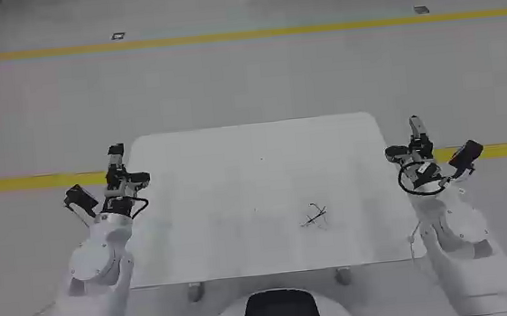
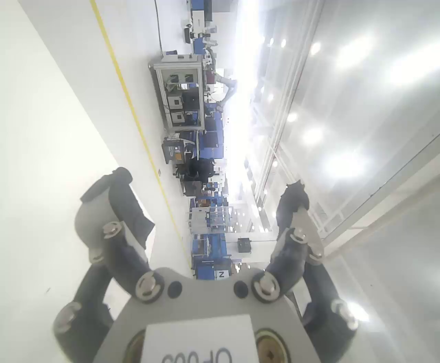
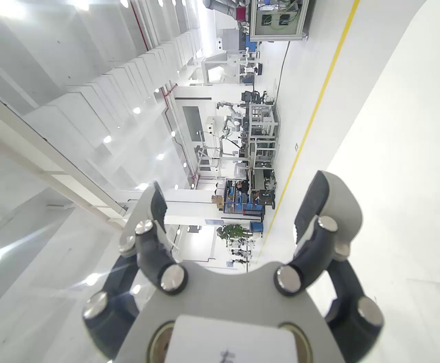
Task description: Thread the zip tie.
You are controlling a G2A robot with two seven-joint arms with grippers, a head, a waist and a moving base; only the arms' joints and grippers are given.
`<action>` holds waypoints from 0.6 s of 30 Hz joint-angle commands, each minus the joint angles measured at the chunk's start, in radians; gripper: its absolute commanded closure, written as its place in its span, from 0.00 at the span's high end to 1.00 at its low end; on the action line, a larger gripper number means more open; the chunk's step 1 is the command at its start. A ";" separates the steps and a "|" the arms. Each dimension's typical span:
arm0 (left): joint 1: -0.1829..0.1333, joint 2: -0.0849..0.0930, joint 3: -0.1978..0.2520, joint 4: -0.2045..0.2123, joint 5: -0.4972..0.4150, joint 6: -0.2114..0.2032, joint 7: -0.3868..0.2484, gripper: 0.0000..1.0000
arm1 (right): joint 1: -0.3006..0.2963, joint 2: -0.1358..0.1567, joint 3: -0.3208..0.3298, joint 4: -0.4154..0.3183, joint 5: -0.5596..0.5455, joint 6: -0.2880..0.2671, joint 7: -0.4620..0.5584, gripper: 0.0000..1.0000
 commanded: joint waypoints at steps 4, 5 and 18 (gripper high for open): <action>0.000 0.000 0.000 0.000 0.000 0.000 0.000 1.00 | 0.000 0.000 0.000 0.000 0.000 0.000 0.000 1.00; 0.000 0.000 0.000 0.000 0.000 0.000 0.000 1.00 | 0.000 0.000 0.000 0.000 0.000 0.000 0.000 1.00; 0.000 0.000 0.000 0.000 0.000 0.000 0.000 0.78 | 0.000 0.000 0.000 0.000 0.000 0.000 0.000 1.00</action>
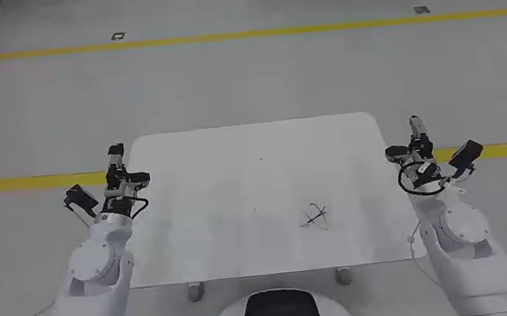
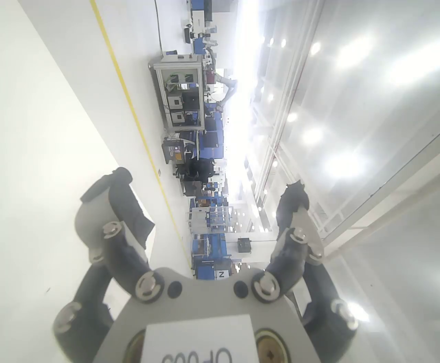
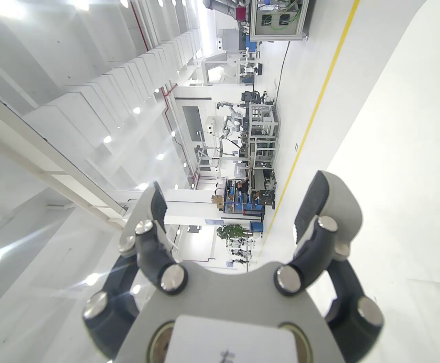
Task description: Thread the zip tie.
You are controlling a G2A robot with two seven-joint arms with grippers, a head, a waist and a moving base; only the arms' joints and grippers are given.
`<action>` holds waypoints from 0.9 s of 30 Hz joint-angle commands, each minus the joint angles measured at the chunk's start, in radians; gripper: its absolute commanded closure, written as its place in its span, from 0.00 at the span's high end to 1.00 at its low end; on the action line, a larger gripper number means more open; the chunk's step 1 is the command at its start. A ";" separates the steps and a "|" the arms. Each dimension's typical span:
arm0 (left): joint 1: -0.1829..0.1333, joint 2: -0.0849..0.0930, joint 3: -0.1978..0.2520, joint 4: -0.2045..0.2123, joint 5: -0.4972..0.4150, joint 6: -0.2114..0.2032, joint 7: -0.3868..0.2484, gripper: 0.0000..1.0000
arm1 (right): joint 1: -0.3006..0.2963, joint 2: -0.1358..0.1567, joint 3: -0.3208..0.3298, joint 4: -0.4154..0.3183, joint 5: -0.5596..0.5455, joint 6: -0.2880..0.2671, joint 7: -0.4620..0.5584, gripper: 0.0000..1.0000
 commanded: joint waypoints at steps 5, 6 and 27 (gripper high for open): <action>0.000 0.000 0.000 0.000 0.000 0.000 0.000 1.00 | 0.000 0.000 0.000 0.000 0.000 0.000 0.000 0.78; 0.000 0.000 0.000 0.000 0.000 0.000 0.000 1.00 | 0.000 0.000 0.000 0.000 0.000 0.000 0.000 0.78; 0.000 0.000 0.000 0.000 0.000 0.000 0.000 1.00 | 0.001 0.001 0.003 -0.003 -0.016 -0.007 -0.002 1.00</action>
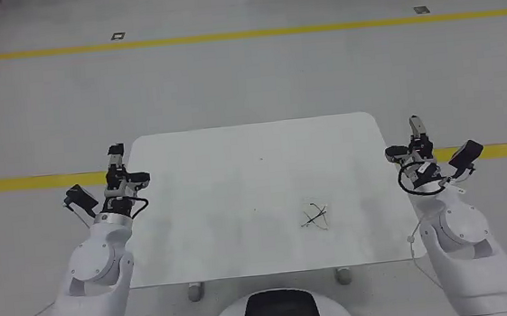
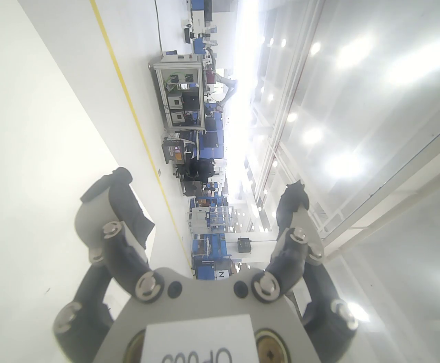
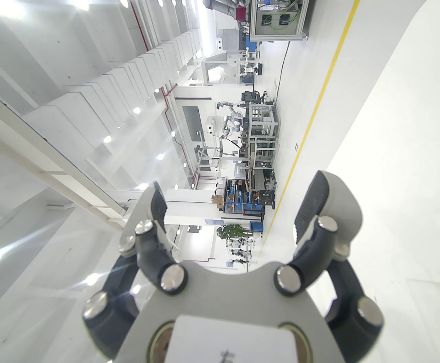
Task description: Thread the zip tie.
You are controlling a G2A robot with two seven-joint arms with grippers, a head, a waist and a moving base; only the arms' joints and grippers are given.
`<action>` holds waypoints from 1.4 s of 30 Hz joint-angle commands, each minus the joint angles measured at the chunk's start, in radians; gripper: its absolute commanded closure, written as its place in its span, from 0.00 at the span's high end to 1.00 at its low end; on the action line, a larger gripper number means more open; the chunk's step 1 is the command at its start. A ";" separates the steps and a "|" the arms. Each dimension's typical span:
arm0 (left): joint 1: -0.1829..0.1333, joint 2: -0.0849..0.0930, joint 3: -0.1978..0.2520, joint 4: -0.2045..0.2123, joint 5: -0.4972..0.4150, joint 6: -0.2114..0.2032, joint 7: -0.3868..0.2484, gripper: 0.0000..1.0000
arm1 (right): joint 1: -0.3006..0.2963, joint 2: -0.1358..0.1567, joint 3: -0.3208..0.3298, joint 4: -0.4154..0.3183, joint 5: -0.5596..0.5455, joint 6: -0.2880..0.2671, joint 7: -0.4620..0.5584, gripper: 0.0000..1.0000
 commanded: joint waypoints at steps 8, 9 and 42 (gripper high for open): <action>0.000 0.000 0.000 0.000 0.000 0.000 0.000 1.00 | -0.007 0.023 -0.040 -0.008 -0.641 -0.053 0.090 1.00; 0.000 0.000 0.000 0.000 0.000 0.000 0.000 1.00 | -0.008 0.024 -0.049 -0.005 -0.693 -0.060 0.095 1.00; 0.000 0.000 0.000 0.000 0.000 0.000 0.000 1.00 | 0.057 0.052 -0.150 -0.073 -1.328 -0.022 0.427 1.00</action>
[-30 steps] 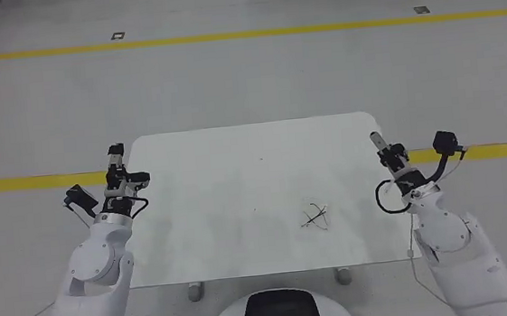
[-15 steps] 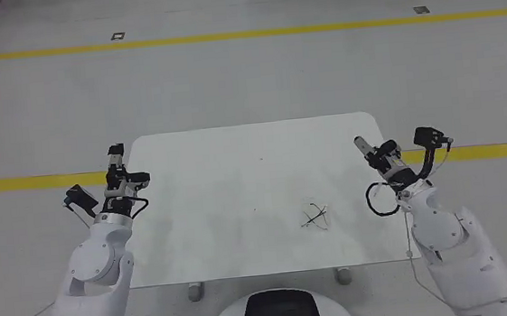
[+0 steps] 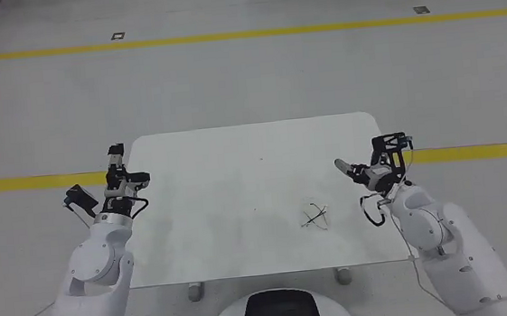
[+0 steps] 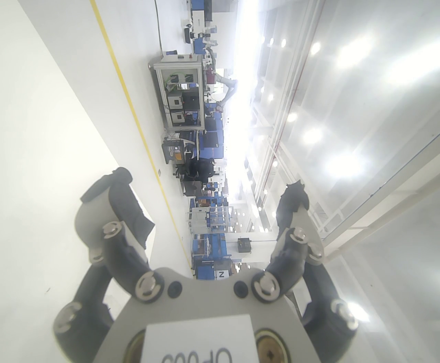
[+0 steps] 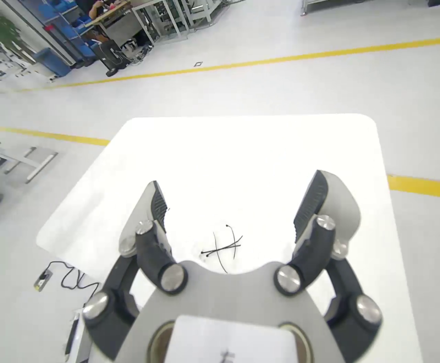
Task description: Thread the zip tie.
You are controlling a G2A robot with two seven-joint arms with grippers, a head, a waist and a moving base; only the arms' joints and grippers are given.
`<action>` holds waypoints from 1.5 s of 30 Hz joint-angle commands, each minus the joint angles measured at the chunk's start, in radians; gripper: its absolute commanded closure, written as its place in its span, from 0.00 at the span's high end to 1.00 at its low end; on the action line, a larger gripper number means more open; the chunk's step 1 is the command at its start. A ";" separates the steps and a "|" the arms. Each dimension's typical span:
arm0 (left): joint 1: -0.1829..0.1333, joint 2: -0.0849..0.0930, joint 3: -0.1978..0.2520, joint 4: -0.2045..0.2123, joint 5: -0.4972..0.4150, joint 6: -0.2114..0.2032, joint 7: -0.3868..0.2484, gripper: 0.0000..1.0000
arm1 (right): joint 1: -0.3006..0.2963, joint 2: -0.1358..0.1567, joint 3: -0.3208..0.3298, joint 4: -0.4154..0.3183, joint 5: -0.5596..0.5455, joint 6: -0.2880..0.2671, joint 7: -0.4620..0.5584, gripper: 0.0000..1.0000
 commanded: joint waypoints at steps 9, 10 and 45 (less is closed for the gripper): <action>0.000 0.000 0.000 0.000 0.000 0.000 0.000 1.00 | 0.138 0.000 -0.162 -0.041 -0.426 0.019 0.303 1.00; 0.000 0.000 0.000 0.000 0.000 0.000 0.000 1.00 | 0.159 -0.003 -0.201 -0.023 -0.471 0.026 0.361 1.00; 0.000 0.000 0.000 0.000 0.000 0.000 0.000 1.00 | 0.447 -0.076 -0.442 0.264 -0.398 0.045 0.708 1.00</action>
